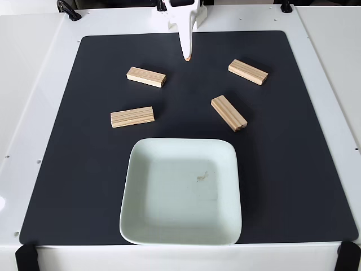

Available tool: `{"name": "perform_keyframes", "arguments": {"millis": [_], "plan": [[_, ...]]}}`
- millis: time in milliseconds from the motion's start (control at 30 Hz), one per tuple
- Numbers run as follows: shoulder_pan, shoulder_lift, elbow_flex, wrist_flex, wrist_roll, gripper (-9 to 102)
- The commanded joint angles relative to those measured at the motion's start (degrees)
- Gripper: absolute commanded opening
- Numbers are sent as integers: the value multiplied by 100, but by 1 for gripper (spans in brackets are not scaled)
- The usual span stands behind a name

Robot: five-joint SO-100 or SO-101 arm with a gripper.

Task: Pick up the wooden block and place them on the plate.

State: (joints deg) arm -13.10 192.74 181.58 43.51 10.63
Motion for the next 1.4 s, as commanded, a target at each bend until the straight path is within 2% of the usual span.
{"name": "perform_keyframes", "arguments": {"millis": [0, 433, 633, 800, 1100, 1233, 1367], "plan": [[26, 26, -26, 18, -26, 3], [26, 18, -44, 18, -26, 3], [185, -18, -800, 316, -35, 3], [9, -800, -2320, 404, -35, 3], [-308, -3973, -6442, 439, -26, 3], [-650, -5036, -8024, 1028, -114, 3], [-1266, -5871, -9132, 1881, -1389, 3]]}}
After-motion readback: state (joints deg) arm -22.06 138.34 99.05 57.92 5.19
